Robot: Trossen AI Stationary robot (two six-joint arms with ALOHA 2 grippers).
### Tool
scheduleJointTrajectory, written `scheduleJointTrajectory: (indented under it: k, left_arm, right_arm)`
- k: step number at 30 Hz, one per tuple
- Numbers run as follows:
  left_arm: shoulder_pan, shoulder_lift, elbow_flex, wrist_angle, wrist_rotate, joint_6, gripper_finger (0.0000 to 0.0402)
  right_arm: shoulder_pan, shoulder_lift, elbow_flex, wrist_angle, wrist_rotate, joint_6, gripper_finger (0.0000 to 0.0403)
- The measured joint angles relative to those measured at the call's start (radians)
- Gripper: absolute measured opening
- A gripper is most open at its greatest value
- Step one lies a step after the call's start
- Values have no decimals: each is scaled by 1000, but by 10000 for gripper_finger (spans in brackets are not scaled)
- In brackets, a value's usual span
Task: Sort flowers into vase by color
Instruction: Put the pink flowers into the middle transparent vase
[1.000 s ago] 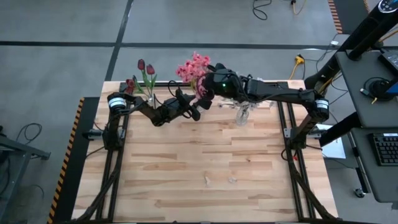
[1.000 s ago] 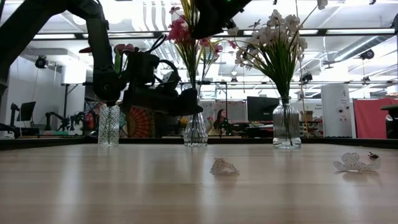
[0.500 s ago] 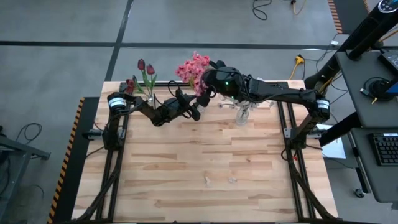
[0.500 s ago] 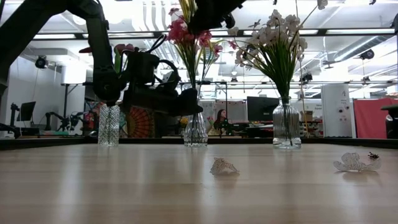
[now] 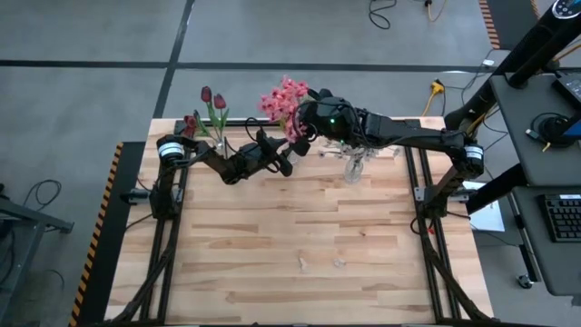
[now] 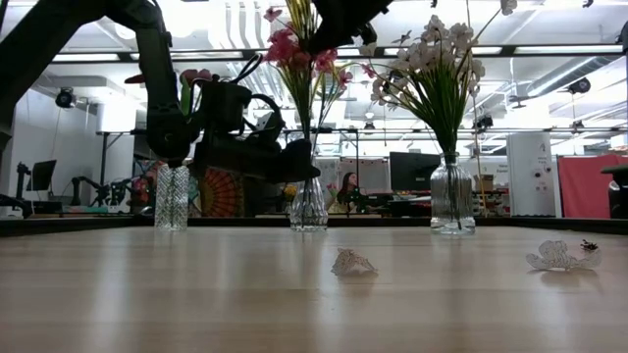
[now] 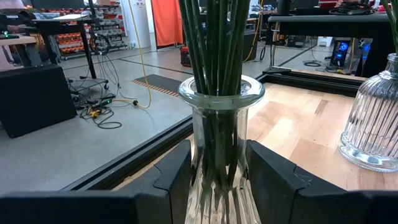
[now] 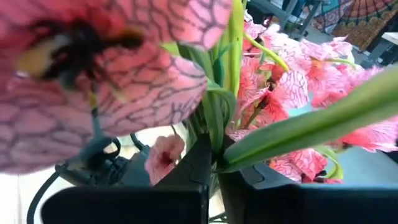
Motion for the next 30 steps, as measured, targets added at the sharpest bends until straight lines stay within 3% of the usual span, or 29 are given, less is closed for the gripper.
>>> scheduleJointTrajectory:
  k: [30]
  left_arm:
    - [0,0,0,0,0,0,121]
  right_arm:
    - [-15,75,0,-84,14,28,9]
